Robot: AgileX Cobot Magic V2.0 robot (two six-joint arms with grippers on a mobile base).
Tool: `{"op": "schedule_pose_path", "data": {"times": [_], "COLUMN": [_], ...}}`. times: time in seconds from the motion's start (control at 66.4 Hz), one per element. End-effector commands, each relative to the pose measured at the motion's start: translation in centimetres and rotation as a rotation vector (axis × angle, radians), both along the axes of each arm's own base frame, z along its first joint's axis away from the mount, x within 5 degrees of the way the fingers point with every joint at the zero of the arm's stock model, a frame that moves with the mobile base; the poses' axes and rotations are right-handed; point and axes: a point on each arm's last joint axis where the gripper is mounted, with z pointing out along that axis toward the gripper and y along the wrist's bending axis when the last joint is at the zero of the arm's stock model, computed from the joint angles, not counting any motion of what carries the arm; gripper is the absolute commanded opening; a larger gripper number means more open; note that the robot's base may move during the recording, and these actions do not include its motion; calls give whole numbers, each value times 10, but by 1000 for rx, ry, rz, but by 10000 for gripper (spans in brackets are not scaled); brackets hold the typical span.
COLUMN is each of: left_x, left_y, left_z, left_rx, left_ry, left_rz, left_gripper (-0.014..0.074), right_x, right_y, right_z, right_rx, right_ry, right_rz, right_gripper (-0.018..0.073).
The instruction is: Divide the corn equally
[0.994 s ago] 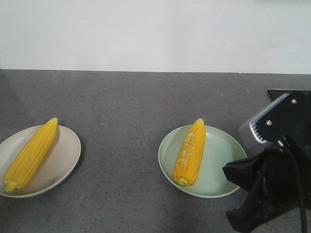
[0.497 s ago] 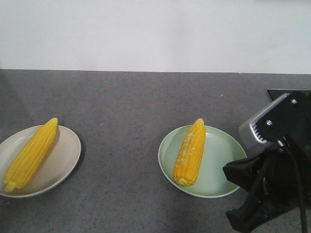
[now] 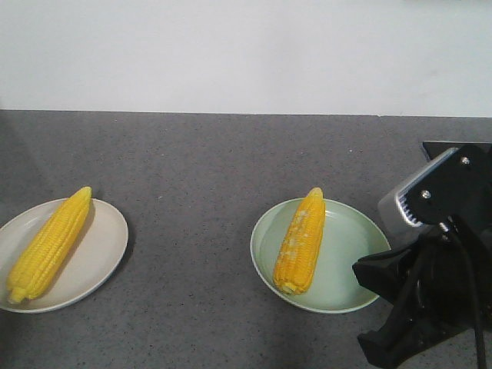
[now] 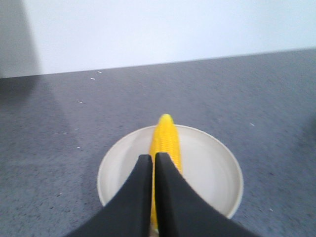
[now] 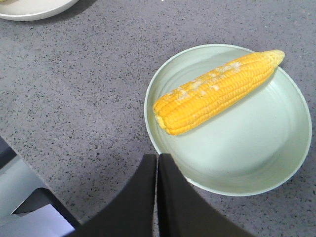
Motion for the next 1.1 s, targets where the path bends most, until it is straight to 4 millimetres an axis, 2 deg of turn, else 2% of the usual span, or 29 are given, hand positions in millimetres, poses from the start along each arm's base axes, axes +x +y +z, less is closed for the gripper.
{"op": "schedule_pose_path", "data": {"times": [0.0,0.241,0.437,0.572,1.084], "left_x": [-3,-10,-10,-12,-10], "left_y": [3,2,3,2,2], "left_z": [-3,-45,-68,-80,-86], "left_rx": [-32,-91,-113,-125,-131], "left_ry": [-153,-268,-353,-479,-411], "left_rz": [44,55,53,46,50], "left_gripper": [-8,-8,-8,-8,-8], "right_x": [1,1,1,1,1], "right_y": [1,1,1,1,1], "right_z": [14,14,14,14,14], "right_rx": [45,45,45,45,47], "right_ry": [-81,-81,-81,-81,-81], "right_rz": [10,10,10,10,10], "right_gripper": [-9,-9,-9,-9,-10]}}
